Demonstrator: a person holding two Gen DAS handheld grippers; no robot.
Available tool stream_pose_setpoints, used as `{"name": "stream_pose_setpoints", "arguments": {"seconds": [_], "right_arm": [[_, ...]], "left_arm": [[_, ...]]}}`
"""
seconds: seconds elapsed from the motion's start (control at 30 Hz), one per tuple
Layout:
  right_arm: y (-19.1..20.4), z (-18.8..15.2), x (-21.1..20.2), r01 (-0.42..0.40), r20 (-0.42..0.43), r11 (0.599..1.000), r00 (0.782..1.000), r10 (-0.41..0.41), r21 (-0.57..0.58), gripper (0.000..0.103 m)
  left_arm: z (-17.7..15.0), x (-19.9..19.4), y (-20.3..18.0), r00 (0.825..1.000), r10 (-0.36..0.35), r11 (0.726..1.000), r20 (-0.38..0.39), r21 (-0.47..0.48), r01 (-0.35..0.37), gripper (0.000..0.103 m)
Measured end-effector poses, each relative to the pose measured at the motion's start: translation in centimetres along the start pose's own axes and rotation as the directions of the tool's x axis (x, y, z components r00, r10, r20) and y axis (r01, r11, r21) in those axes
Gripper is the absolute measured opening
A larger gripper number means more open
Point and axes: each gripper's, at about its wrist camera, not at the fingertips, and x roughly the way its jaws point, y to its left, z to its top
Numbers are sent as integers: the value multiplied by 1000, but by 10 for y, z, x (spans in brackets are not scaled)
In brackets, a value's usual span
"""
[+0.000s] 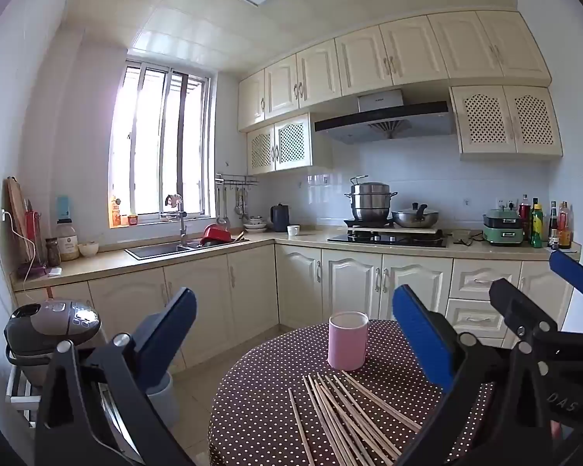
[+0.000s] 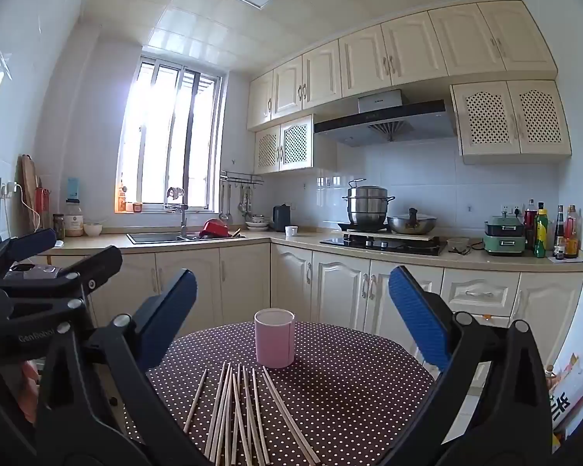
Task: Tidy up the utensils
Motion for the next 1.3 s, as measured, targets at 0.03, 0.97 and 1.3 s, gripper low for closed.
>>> {"name": "stream_pose_setpoints", "arguments": {"seconds": [0.03, 0.97, 1.3], "right_arm": [[0, 0, 0, 0, 2, 1000, 1000, 0, 1, 97], [5, -4, 3, -2, -7, 1000, 1000, 2, 4, 97], [8, -7, 11, -4, -15, 1000, 1000, 4, 4, 97]], "left_arm": [[0, 0, 0, 1000, 0, 1000, 1, -2, 0, 99], [-10, 6, -1, 1000, -3, 1000, -15, -10, 3, 99], [-13, 10, -2, 1000, -4, 1000, -24, -13, 3, 99]]}}
